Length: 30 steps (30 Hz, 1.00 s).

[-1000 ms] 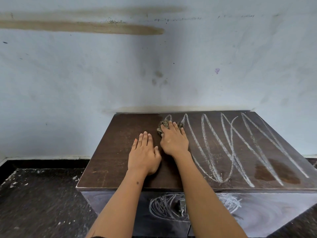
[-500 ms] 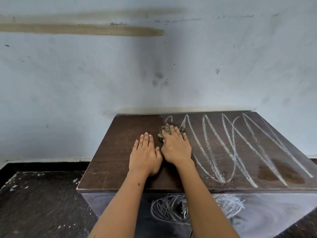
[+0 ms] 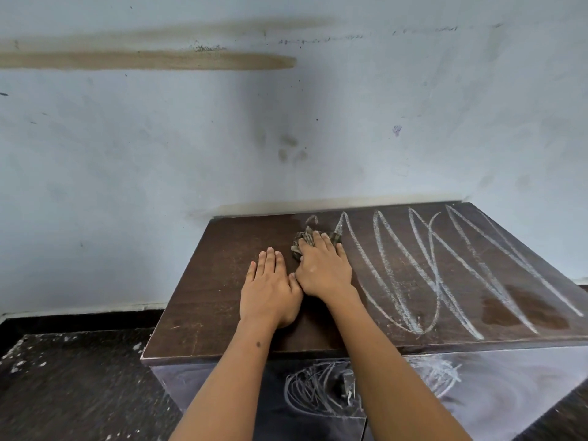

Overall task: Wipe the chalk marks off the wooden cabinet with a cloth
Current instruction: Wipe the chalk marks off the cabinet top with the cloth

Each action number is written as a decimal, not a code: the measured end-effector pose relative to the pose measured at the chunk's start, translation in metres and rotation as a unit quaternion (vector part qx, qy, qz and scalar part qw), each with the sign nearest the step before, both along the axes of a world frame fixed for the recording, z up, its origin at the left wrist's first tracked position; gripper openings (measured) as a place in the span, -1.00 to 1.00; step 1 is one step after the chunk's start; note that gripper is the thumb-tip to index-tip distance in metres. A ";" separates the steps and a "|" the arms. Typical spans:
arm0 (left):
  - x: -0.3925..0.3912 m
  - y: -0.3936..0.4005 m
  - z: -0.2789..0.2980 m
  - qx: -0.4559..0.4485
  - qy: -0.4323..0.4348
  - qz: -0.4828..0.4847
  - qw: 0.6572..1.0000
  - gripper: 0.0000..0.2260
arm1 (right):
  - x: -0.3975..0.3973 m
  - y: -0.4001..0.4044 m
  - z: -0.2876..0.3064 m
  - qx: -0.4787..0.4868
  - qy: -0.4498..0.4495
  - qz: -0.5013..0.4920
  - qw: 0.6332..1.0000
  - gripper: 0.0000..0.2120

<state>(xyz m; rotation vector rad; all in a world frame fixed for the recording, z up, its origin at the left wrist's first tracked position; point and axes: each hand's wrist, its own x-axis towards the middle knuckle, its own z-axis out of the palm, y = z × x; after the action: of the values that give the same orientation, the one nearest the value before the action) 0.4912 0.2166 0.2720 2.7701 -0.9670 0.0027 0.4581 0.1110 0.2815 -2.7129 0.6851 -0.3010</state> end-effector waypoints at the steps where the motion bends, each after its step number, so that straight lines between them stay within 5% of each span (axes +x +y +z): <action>1: 0.000 0.000 0.000 0.000 0.001 0.000 1.000 -0.49 | 0.007 -0.004 0.003 0.010 0.007 0.003 1.000 -0.47; 14: 0.002 -0.001 -0.002 -0.008 -0.005 -0.001 1.000 -0.48 | 0.099 -0.037 0.009 -0.017 0.031 -0.050 0.998 -0.50; 22: 0.001 0.001 -0.001 -0.012 0.003 -0.005 1.000 -0.48 | 0.115 -0.022 0.009 -0.037 0.030 0.079 0.996 -0.52; 30: 0.000 0.000 -0.001 -0.001 -0.001 0.001 1.000 -0.48 | 0.076 -0.087 0.009 -0.041 0.036 -0.046 0.997 -0.51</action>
<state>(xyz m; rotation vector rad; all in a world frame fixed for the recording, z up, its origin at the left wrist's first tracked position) 0.4913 0.2164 0.2710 2.7693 -0.9646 0.0066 0.5344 0.0244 0.2903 -2.7873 0.8359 -0.2611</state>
